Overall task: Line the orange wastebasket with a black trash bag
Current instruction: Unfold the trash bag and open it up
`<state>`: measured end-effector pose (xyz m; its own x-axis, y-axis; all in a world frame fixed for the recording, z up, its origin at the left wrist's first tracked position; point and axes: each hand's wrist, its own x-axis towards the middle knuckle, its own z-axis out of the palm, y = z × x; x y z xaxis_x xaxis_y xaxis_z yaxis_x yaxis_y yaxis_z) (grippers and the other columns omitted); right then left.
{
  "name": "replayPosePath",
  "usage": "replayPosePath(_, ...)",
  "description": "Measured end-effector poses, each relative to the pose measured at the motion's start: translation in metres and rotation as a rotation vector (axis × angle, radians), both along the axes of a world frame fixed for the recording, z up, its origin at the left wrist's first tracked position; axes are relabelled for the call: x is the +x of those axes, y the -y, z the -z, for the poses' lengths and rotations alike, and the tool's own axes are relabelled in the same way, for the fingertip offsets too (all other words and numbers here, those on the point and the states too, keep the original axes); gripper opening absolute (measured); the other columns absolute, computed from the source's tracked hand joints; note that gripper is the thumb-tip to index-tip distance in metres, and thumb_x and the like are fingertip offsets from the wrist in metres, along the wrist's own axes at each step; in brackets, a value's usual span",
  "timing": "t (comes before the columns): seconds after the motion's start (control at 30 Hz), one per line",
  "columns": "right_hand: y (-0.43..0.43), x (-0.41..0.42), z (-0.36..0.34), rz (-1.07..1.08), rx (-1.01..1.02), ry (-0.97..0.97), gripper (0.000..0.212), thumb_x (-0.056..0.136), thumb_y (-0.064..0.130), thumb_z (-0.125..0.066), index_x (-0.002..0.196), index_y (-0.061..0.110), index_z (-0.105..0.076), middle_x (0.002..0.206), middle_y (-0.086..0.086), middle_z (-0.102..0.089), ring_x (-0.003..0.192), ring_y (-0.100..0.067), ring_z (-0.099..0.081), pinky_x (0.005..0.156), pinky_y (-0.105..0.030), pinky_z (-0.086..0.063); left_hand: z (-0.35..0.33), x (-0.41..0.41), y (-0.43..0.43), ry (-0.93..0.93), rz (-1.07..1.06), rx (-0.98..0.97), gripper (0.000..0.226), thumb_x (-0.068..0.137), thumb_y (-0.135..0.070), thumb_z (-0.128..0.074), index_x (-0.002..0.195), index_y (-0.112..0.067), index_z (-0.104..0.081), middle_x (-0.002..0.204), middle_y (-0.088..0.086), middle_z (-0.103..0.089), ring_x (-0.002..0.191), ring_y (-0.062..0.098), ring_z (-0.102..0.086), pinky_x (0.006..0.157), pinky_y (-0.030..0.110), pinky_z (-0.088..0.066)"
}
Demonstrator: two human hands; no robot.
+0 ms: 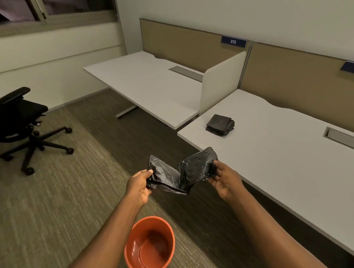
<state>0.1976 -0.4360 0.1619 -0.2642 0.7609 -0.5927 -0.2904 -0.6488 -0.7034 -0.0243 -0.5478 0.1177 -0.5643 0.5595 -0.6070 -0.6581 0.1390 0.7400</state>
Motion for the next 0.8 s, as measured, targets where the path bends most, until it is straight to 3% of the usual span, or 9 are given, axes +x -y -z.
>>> replayPosePath(0.1, 0.006, -0.008, 0.005, -0.079, 0.154, 0.272, 0.035, 0.099, 0.029, -0.056, 0.128, 0.010, -0.055, 0.122, -0.015, -0.065, 0.106, -0.027, -0.066, 0.078, -0.034, -0.057, -0.011, -0.012, 0.005, -0.007, 0.003, 0.046, 0.012, 0.098, -0.002, -0.057, 0.089, -0.010, -0.061, 0.089, 0.013, -0.067, 0.080, 0.024, -0.064, 0.076, 0.040, -0.052)
replayPosePath(0.2, 0.015, -0.018, 0.008, -0.194, 0.571, 0.718, 0.055, 0.094, 0.047, -0.060, 0.139, 0.017, -0.047, 0.131, -0.006, -0.058, 0.113, -0.023, -0.059, 0.091, -0.038, -0.053, -0.025, -0.015, 0.005, -0.025, 0.036, 0.098, 0.010, 0.097, -0.003, -0.061, 0.090, -0.011, -0.061, 0.089, 0.013, -0.069, 0.081, 0.023, -0.067, 0.068, 0.039, -0.056)
replayPosePath(0.27, 0.022, -0.032, 0.000, -0.414, 0.764, 0.694, 0.060, 0.088, 0.058, -0.062, 0.137, 0.024, -0.050, 0.125, 0.006, -0.059, 0.112, -0.014, -0.060, 0.095, -0.038, -0.054, -0.032, -0.012, 0.004, -0.038, 0.070, 0.124, 0.005, 0.094, -0.005, -0.066, 0.092, -0.010, -0.064, 0.088, 0.012, -0.072, 0.081, 0.024, -0.070, 0.061, 0.037, -0.058)
replayPosePath(0.33, 0.033, -0.048, -0.010, -0.710, 0.804, 0.588, 0.057, 0.083, 0.064, -0.064, 0.130, 0.033, -0.055, 0.117, 0.015, -0.063, 0.106, -0.004, -0.061, 0.088, -0.029, -0.055, -0.039, -0.007, 0.002, -0.049, 0.110, 0.132, 0.006, 0.090, -0.008, -0.072, 0.095, -0.008, -0.068, 0.087, 0.014, -0.074, 0.083, 0.027, -0.073, 0.060, 0.037, -0.060)
replayPosePath(0.4, 0.041, -0.062, -0.015, -0.851, 0.857, 0.554, 0.046, 0.083, 0.059, -0.067, 0.122, 0.037, -0.059, 0.109, 0.017, -0.066, 0.100, -0.001, -0.065, 0.080, -0.023, -0.055, -0.046, -0.001, -0.002, -0.076, 0.155, 0.133, 0.009, 0.088, -0.010, -0.075, 0.093, -0.007, -0.070, 0.085, 0.013, -0.076, 0.080, 0.027, -0.074, 0.062, 0.038, -0.060)
replayPosePath(0.53, 0.041, -0.071, -0.017, -0.787, 0.864, 0.508, 0.012, 0.092, 0.039, -0.066, 0.099, 0.029, -0.067, 0.094, 0.000, -0.074, 0.084, -0.012, -0.073, 0.077, -0.036, -0.063, -0.059, 0.004, -0.006, -0.149, 0.208, 0.185, 0.009, 0.086, -0.012, -0.077, 0.086, -0.007, -0.070, 0.080, 0.012, -0.076, 0.071, 0.022, -0.076, 0.060, 0.034, -0.061)
replayPosePath(0.63, 0.033, -0.069, -0.019, -0.723, 0.766, 0.427, 0.012, 0.096, 0.029, -0.064, 0.097, 0.020, -0.071, 0.090, -0.009, -0.076, 0.076, -0.014, -0.073, 0.074, -0.033, -0.063, -0.065, 0.002, -0.002, -0.205, 0.279, 0.184, 0.029, 0.081, -0.015, -0.081, 0.107, -0.005, -0.070, 0.101, 0.016, -0.077, 0.089, 0.027, -0.076, 0.072, 0.037, -0.062)
replayPosePath(0.7, 0.027, -0.066, -0.019, -0.677, 0.721, 0.390, 0.014, 0.096, 0.027, -0.063, 0.097, 0.017, -0.072, 0.088, -0.011, -0.076, 0.070, -0.012, -0.071, 0.069, -0.029, -0.062, -0.066, 0.001, 0.000, -0.255, 0.332, 0.155, 0.028, 0.086, -0.006, -0.076, 0.112, -0.003, -0.067, 0.103, 0.015, -0.074, 0.084, 0.024, -0.075, 0.063, 0.030, -0.061)
replayPosePath(0.8, 0.022, -0.066, -0.017, -0.642, 0.686, 0.377, 0.015, 0.097, 0.026, -0.063, 0.097, 0.015, -0.073, 0.088, -0.015, -0.076, 0.071, -0.018, -0.071, 0.073, -0.036, -0.061, -0.065, 0.001, 0.003, -0.406, 0.470, 0.033, 0.023, 0.091, -0.002, -0.070, 0.114, -0.003, -0.066, 0.100, 0.013, -0.073, 0.076, 0.019, -0.072, 0.056, 0.026, -0.058)
